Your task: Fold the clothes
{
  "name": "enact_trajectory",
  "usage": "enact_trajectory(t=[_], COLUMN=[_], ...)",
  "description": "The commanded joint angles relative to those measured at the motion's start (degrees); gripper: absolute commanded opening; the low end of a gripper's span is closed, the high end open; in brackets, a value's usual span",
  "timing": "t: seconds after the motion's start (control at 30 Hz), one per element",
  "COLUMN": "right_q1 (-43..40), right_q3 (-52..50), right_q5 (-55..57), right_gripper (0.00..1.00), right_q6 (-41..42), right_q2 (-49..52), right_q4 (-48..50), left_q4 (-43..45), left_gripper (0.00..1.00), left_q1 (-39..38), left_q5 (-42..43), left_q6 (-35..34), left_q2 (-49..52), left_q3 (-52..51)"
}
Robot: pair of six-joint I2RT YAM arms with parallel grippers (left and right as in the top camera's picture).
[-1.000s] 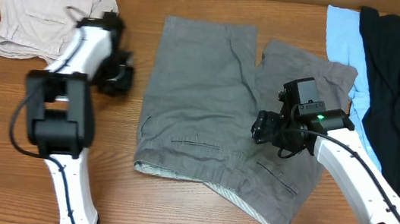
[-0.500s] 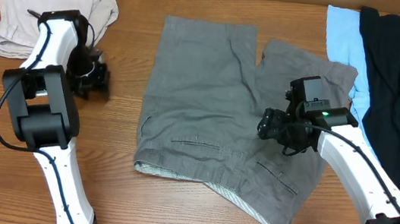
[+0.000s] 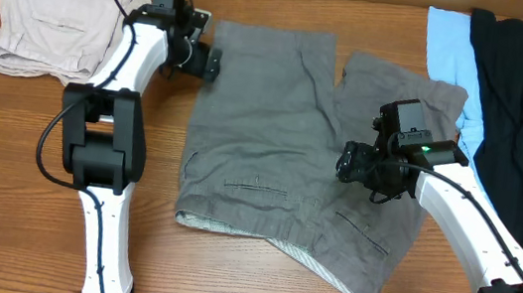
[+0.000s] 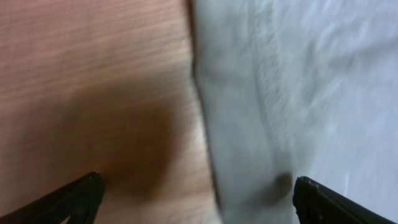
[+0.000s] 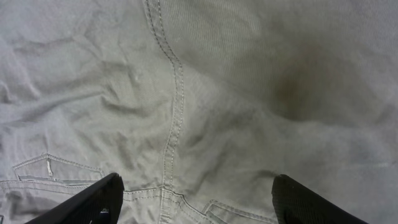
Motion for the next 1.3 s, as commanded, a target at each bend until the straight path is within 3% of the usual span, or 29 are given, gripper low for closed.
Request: enact_trajectory(t=[0.0, 0.23, 0.4, 0.53, 0.67, 0.73, 0.8, 0.9, 0.93, 1.17, 1.27], right_q1=[-0.15, -0.15, -0.15, -0.15, -0.15, -0.15, -0.15, -0.15, -0.15, -0.15, -0.15], right_q3=[1.27, 1.27, 1.27, 1.27, 1.27, 1.27, 1.27, 1.27, 1.27, 1.27, 1.27], right_q5=[0.37, 0.39, 0.39, 0.37, 0.35, 0.35, 0.35, 0.35, 0.35, 0.39, 0.44], right_gripper=[0.80, 0.80, 0.80, 0.79, 0.79, 0.79, 0.79, 0.79, 0.79, 0.75, 0.73], right_q6=[-0.59, -0.59, -0.57, -0.57, -0.55, -0.55, -0.55, -0.55, -0.55, -0.57, -0.59], right_q2=[0.20, 0.20, 0.20, 0.20, 0.20, 0.20, 0.20, 0.20, 0.20, 0.20, 0.37], right_q4=[0.39, 0.42, 0.59, 0.55, 0.22, 0.11, 0.09, -0.15, -0.28, -0.46, 0.98], left_q4=[5.29, 9.22, 8.70, 7.34, 4.26, 3.23, 2.34, 0.98, 0.22, -17.53, -25.79], left_gripper=[1.00, 0.90, 0.70, 0.67, 0.65, 0.54, 0.29, 0.07, 0.04, 0.04, 0.04], left_q1=[-0.61, -1.09, -2.82, -5.18, -7.50, -8.09, -8.20, -7.32, -6.80, 1.14, 6.23], left_q5=[1.05, 1.11, -0.39, -0.59, -6.73, -10.47, -13.66, -17.16, -18.10, -24.04, -24.04], left_q6=[-0.52, -3.69, -3.13, -0.33, 0.55, 0.68, -0.02, -3.72, -4.94, -16.33, -17.42], left_q2=[1.95, 4.59, 5.64, 5.64, 5.68, 5.68, 5.68, 5.68, 5.68, 5.66, 5.66], left_q3=[-1.05, -1.11, -1.11, -1.11, -1.11, -1.11, -1.11, -1.11, -1.09, 2.34, 3.08])
